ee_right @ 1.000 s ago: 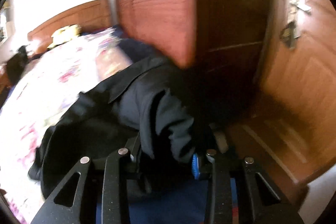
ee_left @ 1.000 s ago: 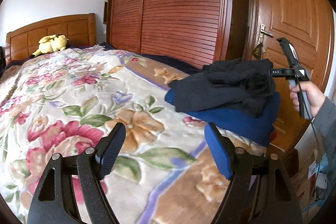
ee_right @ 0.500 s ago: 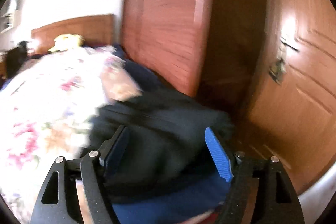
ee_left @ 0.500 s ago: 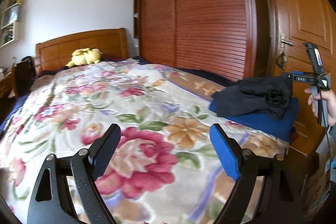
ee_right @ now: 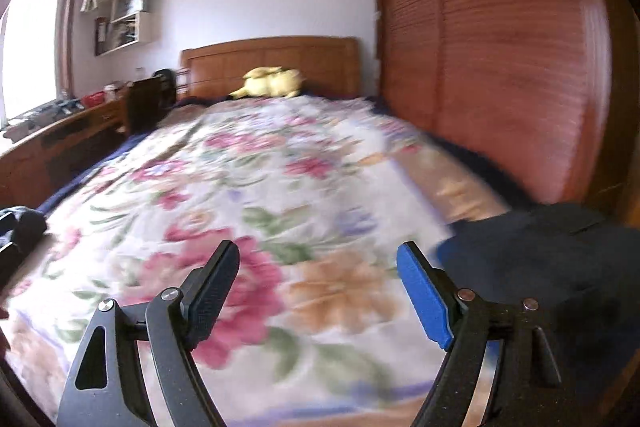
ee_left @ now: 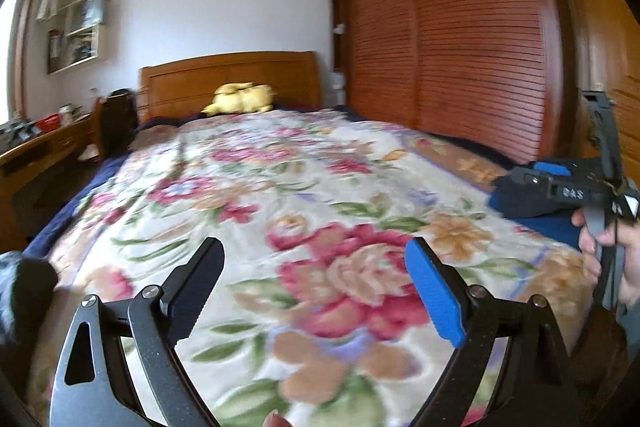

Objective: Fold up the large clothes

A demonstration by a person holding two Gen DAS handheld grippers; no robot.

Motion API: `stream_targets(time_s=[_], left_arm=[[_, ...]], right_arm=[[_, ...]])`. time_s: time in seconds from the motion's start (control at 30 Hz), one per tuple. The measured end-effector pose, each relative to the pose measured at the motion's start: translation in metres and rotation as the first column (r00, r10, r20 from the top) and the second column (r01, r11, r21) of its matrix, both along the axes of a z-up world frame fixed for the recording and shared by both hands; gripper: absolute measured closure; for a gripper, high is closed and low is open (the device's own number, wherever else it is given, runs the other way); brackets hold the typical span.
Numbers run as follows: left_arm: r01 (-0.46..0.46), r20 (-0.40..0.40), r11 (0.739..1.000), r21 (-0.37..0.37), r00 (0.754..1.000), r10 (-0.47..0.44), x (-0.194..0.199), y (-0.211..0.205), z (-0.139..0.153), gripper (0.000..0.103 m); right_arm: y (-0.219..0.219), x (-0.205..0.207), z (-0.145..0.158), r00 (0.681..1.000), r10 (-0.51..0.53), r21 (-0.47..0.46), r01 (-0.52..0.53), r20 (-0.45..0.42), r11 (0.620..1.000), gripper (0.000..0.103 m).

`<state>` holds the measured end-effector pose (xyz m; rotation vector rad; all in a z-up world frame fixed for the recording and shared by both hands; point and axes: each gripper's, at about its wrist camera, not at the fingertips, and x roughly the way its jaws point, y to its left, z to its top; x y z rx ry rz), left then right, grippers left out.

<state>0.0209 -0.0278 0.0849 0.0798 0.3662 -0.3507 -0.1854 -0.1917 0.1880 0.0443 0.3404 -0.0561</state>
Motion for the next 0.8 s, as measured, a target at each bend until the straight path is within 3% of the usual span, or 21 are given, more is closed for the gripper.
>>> stream_targets(time_s=[0.2,0.37,0.6,0.73,0.8], left_arm=[[-0.114,0.011,0.993,0.006,0.993,0.114,0.025,0.039,-0.022,0.011],[-0.174,-0.002,0.985,0.009,0.985,0.174,0.041,0.062,-0.042,0.011],[-0.235,0.011,0.972,-0.019,0.972,0.235,0.049,0.076,-0.059,0.011],[-0.23,-0.007,0.973,-0.035,0.973,0.23,0.052,0.08,-0.064,0.011],[-0.225,-0.007,0.974,-0.035,0.974,0.225,0.051,0.079,-0.065,0.011]], right_arm=[[0.034,0.04,-0.02,0.993,0.109,0.063,-0.112,0.051,0.992,0.021],[0.056,0.048,-0.04,0.988,0.13,0.071,-0.136,0.085,0.988,0.021],[0.046,0.059,-0.062,0.988,0.134,0.009,-0.135,0.078,0.991,0.021],[0.057,0.056,-0.067,0.988,0.13,-0.023,-0.128,0.079,0.991,0.021],[0.07,0.073,-0.072,0.987,0.141,-0.022,-0.139,0.075,0.99,0.021]])
